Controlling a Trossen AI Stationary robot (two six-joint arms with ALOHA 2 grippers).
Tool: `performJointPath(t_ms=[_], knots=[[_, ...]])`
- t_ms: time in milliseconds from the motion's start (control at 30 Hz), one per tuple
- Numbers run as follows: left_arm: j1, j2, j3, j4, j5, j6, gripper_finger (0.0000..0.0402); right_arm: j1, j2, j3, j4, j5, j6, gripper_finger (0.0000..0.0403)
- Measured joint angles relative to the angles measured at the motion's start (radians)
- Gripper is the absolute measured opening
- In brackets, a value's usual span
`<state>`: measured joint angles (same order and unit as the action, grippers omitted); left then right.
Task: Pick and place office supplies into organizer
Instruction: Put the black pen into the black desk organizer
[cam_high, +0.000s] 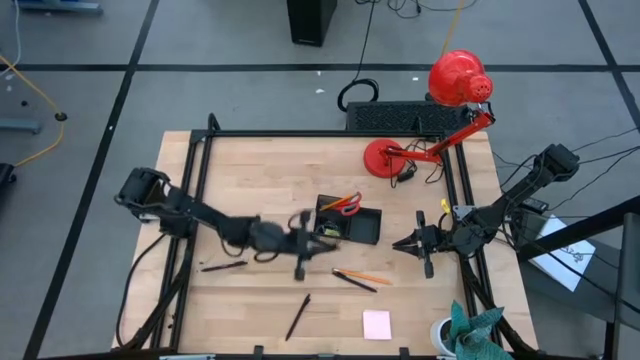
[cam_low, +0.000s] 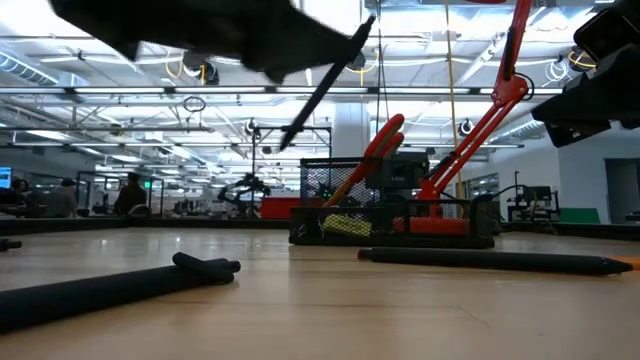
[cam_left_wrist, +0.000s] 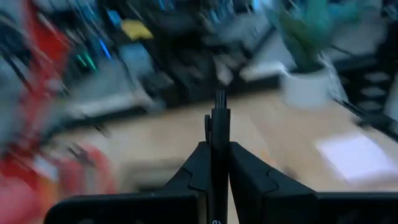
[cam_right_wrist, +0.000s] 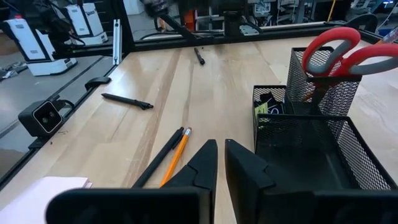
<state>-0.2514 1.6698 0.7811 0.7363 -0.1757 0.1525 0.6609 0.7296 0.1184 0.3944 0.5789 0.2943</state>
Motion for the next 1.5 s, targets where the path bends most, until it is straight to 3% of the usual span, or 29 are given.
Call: performJointPath(t_ms=[133, 400, 600, 933, 1133, 1500], knots=[[0.123, 0.0, 0.001, 0.11, 0.121, 0.075, 0.0037, 0.0, 0.0, 0.0, -0.002, 0.0, 0.0, 0.0018], [0.367, -0.001, 0.001, 0.194, 0.386, 0.057, 0.0037, 0.0, 0.0, 0.0, -0.002, 0.001, -0.022, 0.0018], [0.467, 0.032, 0.002, 0.213, 0.509, 0.0, 0.0037, -0.001, 0.0, 0.0, -0.002, 0.001, -0.056, 0.0018], [0.437, 0.228, 0.019, 0.385, 0.546, -0.076, 0.0037, -0.043, 0.0, 0.0, 0.005, 0.026, -0.079, 0.0018], [0.434, 0.311, 0.022, 0.377, 0.489, -0.084, 0.0037, -0.047, 0.0, 0.0, 0.008, 0.024, -0.083, 0.0018], [0.443, 0.324, 0.023, 0.382, 0.483, -0.083, 0.004, -0.047, 0.0, 0.0, 0.021, 0.023, -0.104, 0.0018]])
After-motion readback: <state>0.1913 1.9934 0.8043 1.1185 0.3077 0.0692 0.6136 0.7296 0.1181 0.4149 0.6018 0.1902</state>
